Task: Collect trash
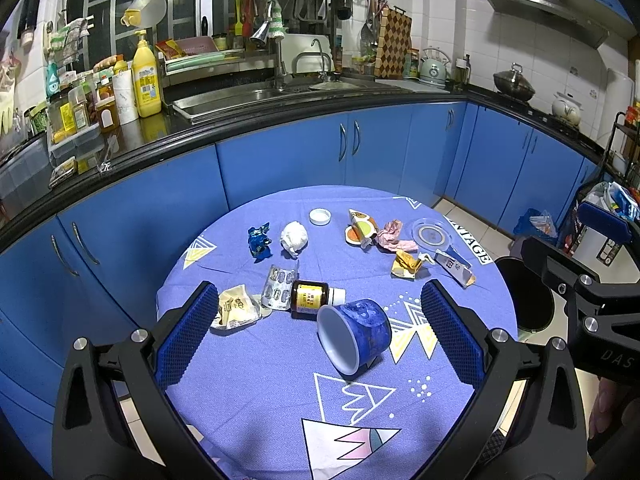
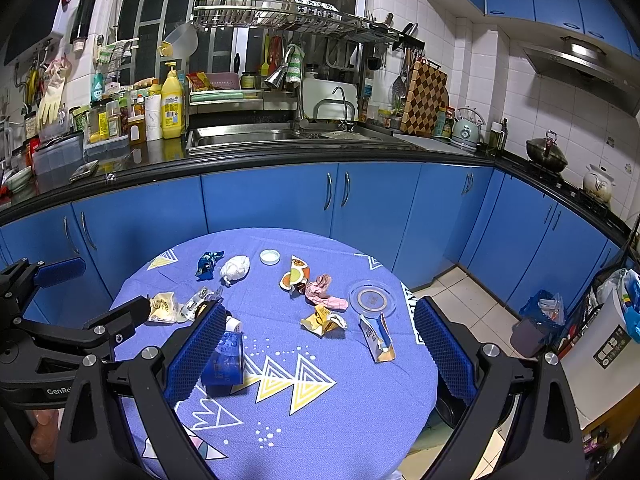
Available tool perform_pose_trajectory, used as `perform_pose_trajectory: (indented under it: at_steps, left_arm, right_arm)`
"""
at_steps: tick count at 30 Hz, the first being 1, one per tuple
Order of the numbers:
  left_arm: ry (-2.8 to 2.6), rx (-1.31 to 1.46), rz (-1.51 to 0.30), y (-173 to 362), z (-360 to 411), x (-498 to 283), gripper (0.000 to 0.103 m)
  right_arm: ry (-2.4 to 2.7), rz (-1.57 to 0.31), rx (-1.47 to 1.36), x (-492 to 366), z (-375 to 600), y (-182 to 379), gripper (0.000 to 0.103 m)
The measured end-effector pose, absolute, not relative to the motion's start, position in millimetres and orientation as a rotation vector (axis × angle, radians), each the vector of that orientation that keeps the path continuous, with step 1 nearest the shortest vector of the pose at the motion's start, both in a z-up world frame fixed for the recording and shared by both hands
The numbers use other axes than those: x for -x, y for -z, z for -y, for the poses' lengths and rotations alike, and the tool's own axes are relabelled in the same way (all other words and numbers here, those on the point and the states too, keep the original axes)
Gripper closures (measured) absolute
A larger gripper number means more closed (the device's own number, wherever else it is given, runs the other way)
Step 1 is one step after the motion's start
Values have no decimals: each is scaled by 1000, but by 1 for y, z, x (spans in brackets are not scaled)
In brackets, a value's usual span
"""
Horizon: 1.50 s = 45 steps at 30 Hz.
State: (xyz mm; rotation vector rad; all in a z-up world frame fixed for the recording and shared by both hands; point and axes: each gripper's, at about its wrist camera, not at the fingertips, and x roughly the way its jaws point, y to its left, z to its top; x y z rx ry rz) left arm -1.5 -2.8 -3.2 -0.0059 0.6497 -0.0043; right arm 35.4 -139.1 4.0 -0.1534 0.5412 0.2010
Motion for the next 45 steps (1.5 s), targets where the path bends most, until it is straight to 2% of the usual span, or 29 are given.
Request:
perform_pose_trajectory:
  at_steps: [45]
  left_arm:
    - [4,5,-650,3,5,2,3]
  right_arm:
    - [-202,-539,154,-35,139,-3,10]
